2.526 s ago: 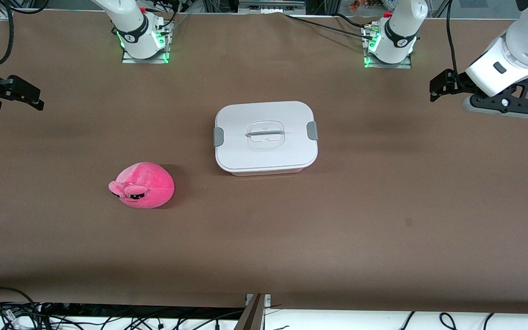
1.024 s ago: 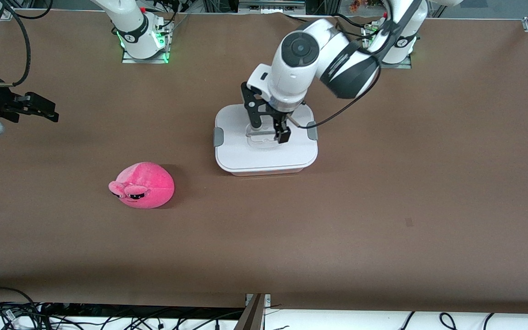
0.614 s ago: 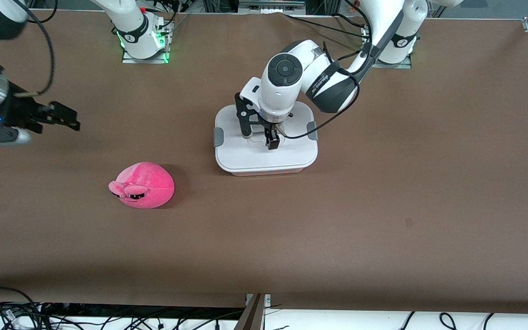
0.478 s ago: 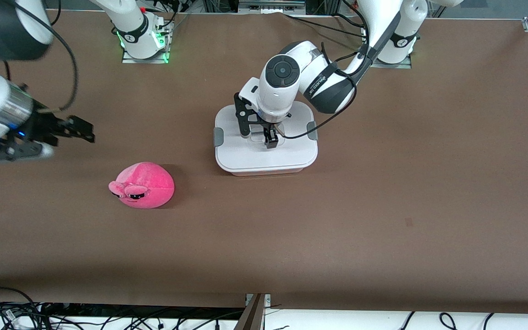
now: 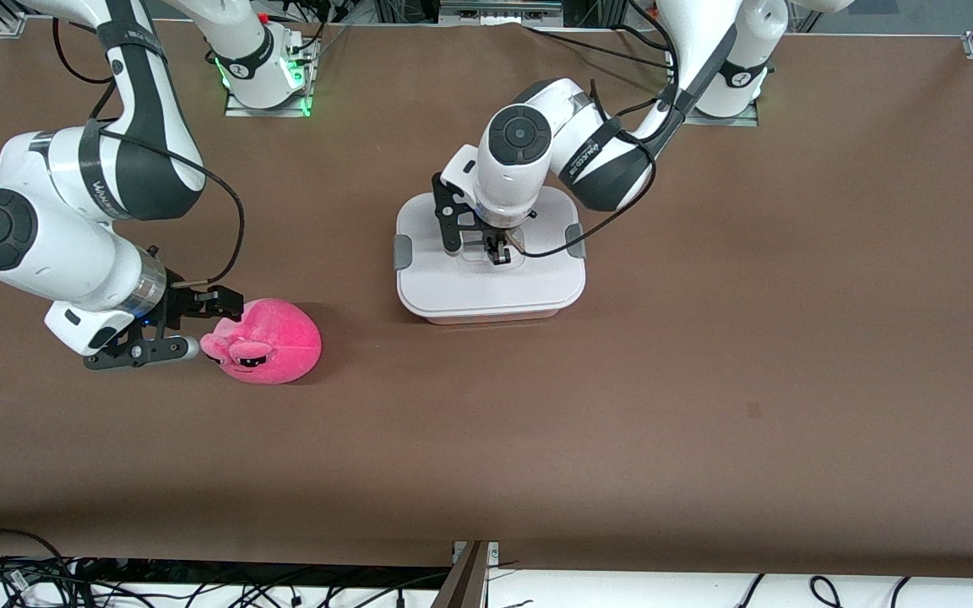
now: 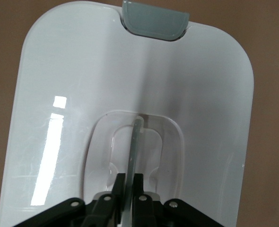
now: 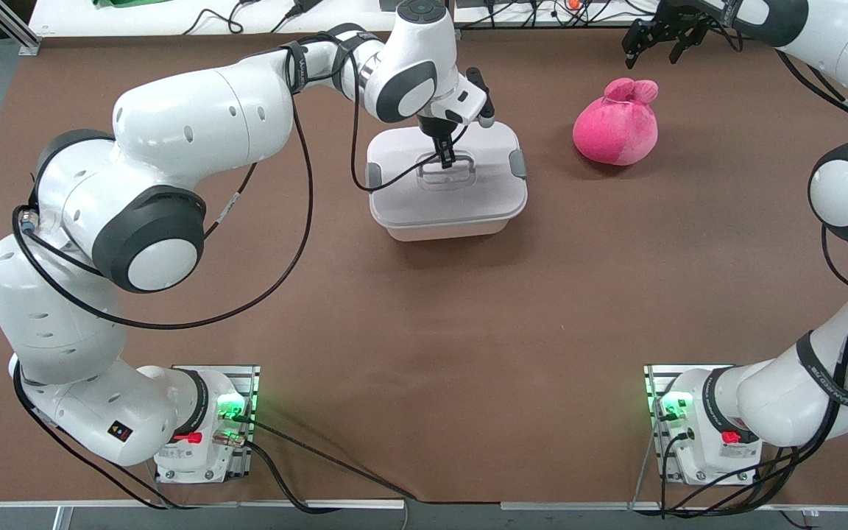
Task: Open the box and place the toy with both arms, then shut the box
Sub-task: 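Lift the lid with the left gripper while the right gripper reaches the toy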
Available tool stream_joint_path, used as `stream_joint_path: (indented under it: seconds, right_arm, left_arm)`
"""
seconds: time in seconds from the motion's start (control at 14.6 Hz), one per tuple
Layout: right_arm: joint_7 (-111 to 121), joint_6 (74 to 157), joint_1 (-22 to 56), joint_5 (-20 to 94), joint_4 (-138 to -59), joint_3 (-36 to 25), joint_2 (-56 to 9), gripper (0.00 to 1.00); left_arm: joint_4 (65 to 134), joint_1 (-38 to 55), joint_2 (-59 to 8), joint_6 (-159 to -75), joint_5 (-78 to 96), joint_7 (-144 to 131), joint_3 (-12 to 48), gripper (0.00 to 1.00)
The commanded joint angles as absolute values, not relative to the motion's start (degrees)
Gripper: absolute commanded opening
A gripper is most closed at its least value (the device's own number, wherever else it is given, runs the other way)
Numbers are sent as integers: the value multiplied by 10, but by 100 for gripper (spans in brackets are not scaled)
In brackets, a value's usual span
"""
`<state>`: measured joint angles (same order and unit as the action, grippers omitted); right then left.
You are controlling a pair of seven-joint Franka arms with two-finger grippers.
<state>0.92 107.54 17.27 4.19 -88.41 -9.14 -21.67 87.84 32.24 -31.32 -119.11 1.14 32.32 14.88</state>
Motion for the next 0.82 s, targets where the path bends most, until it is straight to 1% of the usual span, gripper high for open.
stream_joint_path:
  seconds: [0.0, 0.2, 0.34, 0.55, 0.61, 0.75]
  right_arm:
    - [12, 1073, 172, 54, -887, -94, -219, 99]
    - [12, 1106, 167, 66, -919, -94, -239, 99]
    - [12, 1151, 167, 76, -959, -94, -241, 99]
    - [12, 1211, 167, 82, -999, -94, -251, 99]
    - [12, 1222, 167, 82, -1000, -94, -260, 97]
    - [13, 1242, 166, 83, -999, -94, -273, 87]
  left_arm:
    - [867, 325, -293, -1149, 1, 330, 145, 0]
    - [865, 327, -254, -1104, 2, 329, 145, 0]
    - [860, 325, -227, -1067, 8, 330, 145, 0]
    - [825, 319, -203, -967, 4, 330, 139, 0]
    - [811, 302, -203, -929, 2, 330, 139, 0]
    - [797, 256, -194, -858, 1, 350, 143, 0]
